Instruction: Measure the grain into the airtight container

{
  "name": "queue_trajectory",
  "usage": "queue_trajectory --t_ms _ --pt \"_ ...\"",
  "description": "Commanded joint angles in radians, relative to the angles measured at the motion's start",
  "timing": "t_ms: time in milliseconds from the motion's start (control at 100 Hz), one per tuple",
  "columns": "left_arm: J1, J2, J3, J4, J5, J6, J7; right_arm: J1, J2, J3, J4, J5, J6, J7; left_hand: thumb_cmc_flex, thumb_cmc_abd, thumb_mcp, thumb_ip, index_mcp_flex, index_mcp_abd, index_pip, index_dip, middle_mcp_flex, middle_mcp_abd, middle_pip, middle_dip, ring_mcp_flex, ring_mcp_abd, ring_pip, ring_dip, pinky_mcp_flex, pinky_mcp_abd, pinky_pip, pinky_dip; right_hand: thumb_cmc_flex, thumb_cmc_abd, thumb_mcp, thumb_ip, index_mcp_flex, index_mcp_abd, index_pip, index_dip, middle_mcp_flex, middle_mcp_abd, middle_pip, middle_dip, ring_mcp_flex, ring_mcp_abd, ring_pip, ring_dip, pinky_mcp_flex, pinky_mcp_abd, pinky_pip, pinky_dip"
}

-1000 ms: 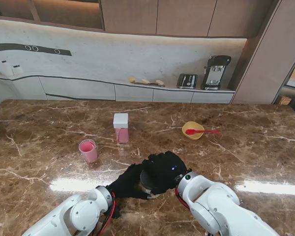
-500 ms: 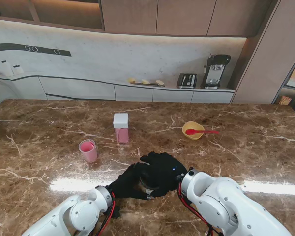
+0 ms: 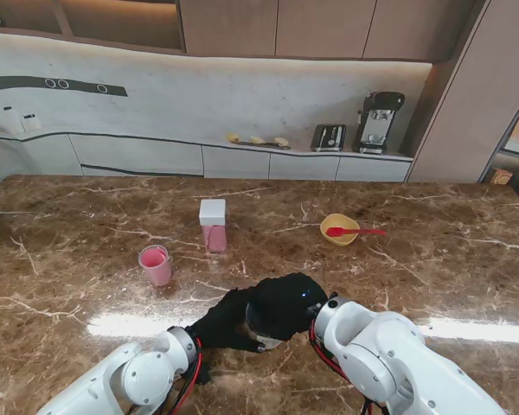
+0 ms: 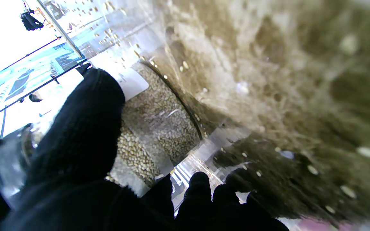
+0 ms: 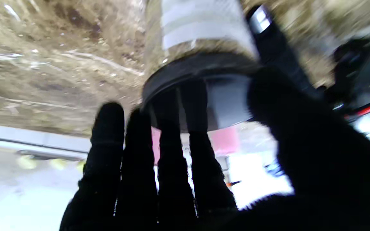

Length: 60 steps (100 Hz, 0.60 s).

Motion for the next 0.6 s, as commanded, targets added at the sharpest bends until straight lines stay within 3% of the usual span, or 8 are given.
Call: queue_trajectory --t_ms 0,100,240,290,390,490,540,590 --pt "0.016 0.004 0.007 0.021 0.002 0.014 -0.011 -0.012 0.013 0.003 -0.019 0.060 -0.020 0.076 0.054 0.092 0.078 0.006 0.005 -0.084 0.034 0.002 -0.025 -0.020 -0.001 0.004 0.026 0.134 0.062 0.020 0.108 0.192 0.196 0.034 0.128 -0.030 0.177 0.023 -0.045 -0.082 -0.062 -0.051 -0.079 -0.071 -0.058 -0.077 -0.199 -0.054 -0.197 -0.131 -0.149 -0.010 -0.199 -0.065" --pt "0.015 0.004 0.008 0.022 0.001 0.013 -0.010 -0.003 0.024 0.014 -0.039 0.107 -0.039 0.159 0.053 0.093 0.079 0.006 0.005 -0.085 0.033 0.001 -0.024 -0.020 -0.001 0.004 0.026 0.134 0.062 0.020 0.108 0.192 0.196 0.034 0.060 -0.021 0.121 0.034 -0.175 -0.057 -0.172 -0.104 -0.266 -0.042 -0.161 -0.154 -0.415 -0.057 -0.296 -0.206 -0.310 -0.042 -0.401 -0.095" --pt "0.015 0.003 0.009 0.024 0.001 0.011 -0.009 -0.003 0.021 0.013 -0.031 0.098 -0.034 0.141 0.053 0.094 0.079 0.006 0.004 -0.085 0.031 0.000 -0.025 -0.020 -0.001 0.004 0.026 0.133 0.062 0.021 0.108 0.192 0.196 0.034 -0.031 0.052 -0.283 0.032 -0.236 -0.022 -0.185 -0.092 -0.322 -0.023 -0.191 -0.180 -0.457 -0.039 -0.311 -0.221 -0.355 -0.045 -0.485 -0.076" --pt "0.015 0.003 0.009 0.024 0.001 0.010 -0.007 -0.006 0.018 0.008 -0.025 0.081 -0.025 0.117 0.053 0.094 0.079 0.006 0.004 -0.084 0.031 0.000 -0.025 -0.020 -0.001 0.004 0.026 0.134 0.062 0.021 0.108 0.192 0.196 0.034 -0.087 0.066 -0.371 0.043 -0.224 -0.012 -0.178 -0.083 -0.304 -0.024 -0.183 -0.177 -0.429 -0.033 -0.299 -0.215 -0.339 -0.039 -0.479 -0.065" --pt "0.016 0.003 0.009 0.025 0.001 0.011 -0.007 -0.009 0.010 -0.013 -0.012 -0.043 -0.002 0.045 0.053 0.094 0.079 0.006 0.004 -0.084 0.030 0.000 -0.025 -0.020 -0.001 0.003 0.026 0.134 0.062 0.021 0.108 0.192 0.196 0.035 -0.210 0.066 -0.340 0.047 -0.181 0.004 -0.124 -0.055 -0.233 -0.024 -0.137 -0.145 -0.282 -0.024 -0.210 -0.147 -0.230 -0.012 -0.379 -0.010" --pt "0.015 0.002 0.010 0.026 0.000 0.010 -0.005 -0.001 0.006 -0.041 0.004 -0.134 0.032 -0.005 0.054 0.092 0.079 0.006 0.005 -0.084 0.030 0.000 -0.025 -0.019 -0.002 0.003 0.026 0.134 0.062 0.021 0.108 0.192 0.196 0.034 -0.261 0.061 -0.297 0.039 -0.100 0.012 -0.025 -0.041 -0.103 -0.039 -0.035 -0.051 -0.039 -0.056 -0.024 0.017 -0.012 -0.001 -0.136 0.098" --pt "0.015 0.002 0.011 0.027 0.000 0.009 -0.004 0.003 0.003 -0.056 0.018 -0.169 0.052 -0.050 0.053 0.093 0.079 0.006 0.005 -0.085 0.030 0.000 -0.025 -0.019 -0.002 0.002 0.026 0.134 0.062 0.021 0.108 0.192 0.196 0.034 -0.238 0.057 -0.301 0.040 -0.055 0.009 0.040 -0.021 -0.028 -0.042 0.047 0.022 0.070 -0.077 0.116 0.120 0.082 -0.007 -0.012 0.135" --pt "0.015 0.002 0.011 0.027 0.000 0.008 -0.003 0.009 0.002 -0.064 0.030 -0.168 0.052 -0.073 0.053 0.093 0.079 0.006 0.005 -0.084 0.031 0.000 -0.024 -0.020 -0.001 0.002 0.027 0.133 0.062 0.021 0.108 0.192 0.196 0.035 -0.102 0.030 -0.337 0.057 0.010 -0.007 0.099 -0.007 0.069 -0.057 0.136 0.103 0.168 -0.100 0.254 0.208 0.170 -0.023 0.100 0.127"
